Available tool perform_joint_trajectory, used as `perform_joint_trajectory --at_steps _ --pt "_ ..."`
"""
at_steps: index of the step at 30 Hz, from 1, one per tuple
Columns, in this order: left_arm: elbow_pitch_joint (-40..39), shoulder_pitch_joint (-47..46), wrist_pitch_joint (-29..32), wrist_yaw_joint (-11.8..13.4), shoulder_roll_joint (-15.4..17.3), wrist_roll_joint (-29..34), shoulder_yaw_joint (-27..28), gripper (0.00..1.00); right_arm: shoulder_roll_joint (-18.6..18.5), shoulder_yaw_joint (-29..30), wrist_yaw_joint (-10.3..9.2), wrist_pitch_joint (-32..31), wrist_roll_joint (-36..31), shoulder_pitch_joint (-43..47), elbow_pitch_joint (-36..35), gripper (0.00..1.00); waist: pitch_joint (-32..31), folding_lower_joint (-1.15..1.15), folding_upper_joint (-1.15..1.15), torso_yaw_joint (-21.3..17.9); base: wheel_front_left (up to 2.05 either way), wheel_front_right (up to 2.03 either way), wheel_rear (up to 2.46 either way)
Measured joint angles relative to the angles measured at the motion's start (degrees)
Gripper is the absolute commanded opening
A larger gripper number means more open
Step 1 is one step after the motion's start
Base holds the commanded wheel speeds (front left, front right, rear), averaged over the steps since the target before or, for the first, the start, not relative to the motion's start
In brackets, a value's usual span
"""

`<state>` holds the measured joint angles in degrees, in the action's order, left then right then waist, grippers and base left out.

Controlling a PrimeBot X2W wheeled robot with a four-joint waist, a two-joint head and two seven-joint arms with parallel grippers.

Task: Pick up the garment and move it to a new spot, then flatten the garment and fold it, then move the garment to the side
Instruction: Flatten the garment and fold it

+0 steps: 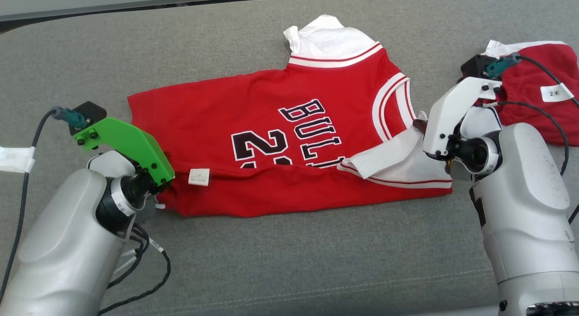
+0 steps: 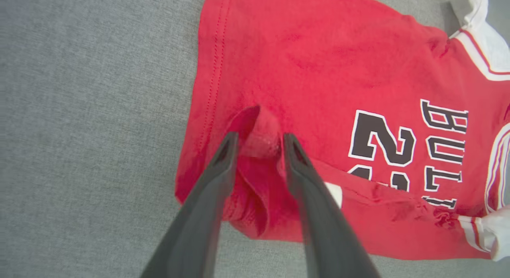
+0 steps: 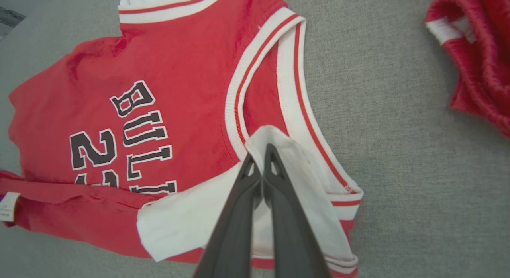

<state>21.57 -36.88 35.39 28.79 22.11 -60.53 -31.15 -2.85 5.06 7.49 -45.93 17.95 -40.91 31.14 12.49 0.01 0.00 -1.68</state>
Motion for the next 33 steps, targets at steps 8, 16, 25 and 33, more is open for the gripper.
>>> perform_joint_trajectory --at_steps 8,16,25,33 --pt "0.87 -2.54 1.32 -0.51 0.77 0.63 -0.66 1.00 0.03 0.41 0.00 1.72 -0.70 -2.76 2.82 1.00 0.02 0.00 0.00 -0.10 0.00 0.00 0.00" --pt "1.02 -2.78 -0.73 -2.93 2.07 0.31 0.60 1.00 0.02 4.71 0.00 5.23 -2.45 -4.54 5.05 1.00 -0.84 0.00 0.00 -0.01 0.00 0.00 0.00" --pt "-4.68 1.72 -9.04 -10.46 4.65 3.82 -1.10 1.00 -0.13 6.10 0.00 8.90 0.90 -3.10 1.74 1.00 -3.55 0.00 0.00 0.30 0.00 0.00 0.00" --pt "-9.50 10.29 -24.10 -13.49 6.04 10.88 -3.82 1.00 -4.79 -1.76 0.00 16.82 6.28 7.69 -10.39 1.00 -7.05 -0.01 0.00 0.75 0.00 0.00 0.00"
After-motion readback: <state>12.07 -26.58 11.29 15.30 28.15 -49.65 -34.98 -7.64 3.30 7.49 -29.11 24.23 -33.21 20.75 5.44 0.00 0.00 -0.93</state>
